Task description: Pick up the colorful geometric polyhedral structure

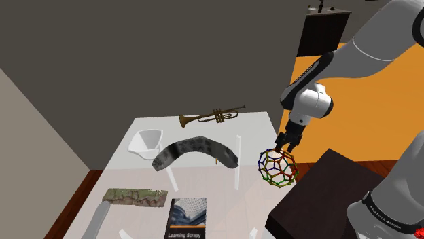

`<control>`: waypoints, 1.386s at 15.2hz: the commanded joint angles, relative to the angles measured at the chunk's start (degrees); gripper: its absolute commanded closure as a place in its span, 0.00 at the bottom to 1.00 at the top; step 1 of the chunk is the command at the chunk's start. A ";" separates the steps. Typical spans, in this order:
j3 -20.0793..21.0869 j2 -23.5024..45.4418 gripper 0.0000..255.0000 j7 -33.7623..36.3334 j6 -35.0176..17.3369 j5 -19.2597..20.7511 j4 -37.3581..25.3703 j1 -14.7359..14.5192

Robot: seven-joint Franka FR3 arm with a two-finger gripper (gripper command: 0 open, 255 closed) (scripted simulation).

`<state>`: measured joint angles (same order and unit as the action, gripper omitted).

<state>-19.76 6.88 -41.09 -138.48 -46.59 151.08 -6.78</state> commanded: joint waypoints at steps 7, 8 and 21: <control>1.19 4.77 1.00 -4.86 -1.48 -5.07 -1.18 0.49; 1.19 4.75 1.00 -4.85 -1.48 -5.06 -1.17 0.49; -0.44 -1.41 1.00 1.33 0.51 1.45 0.32 -0.13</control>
<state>-19.93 6.58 -40.81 -138.33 -46.30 151.13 -6.85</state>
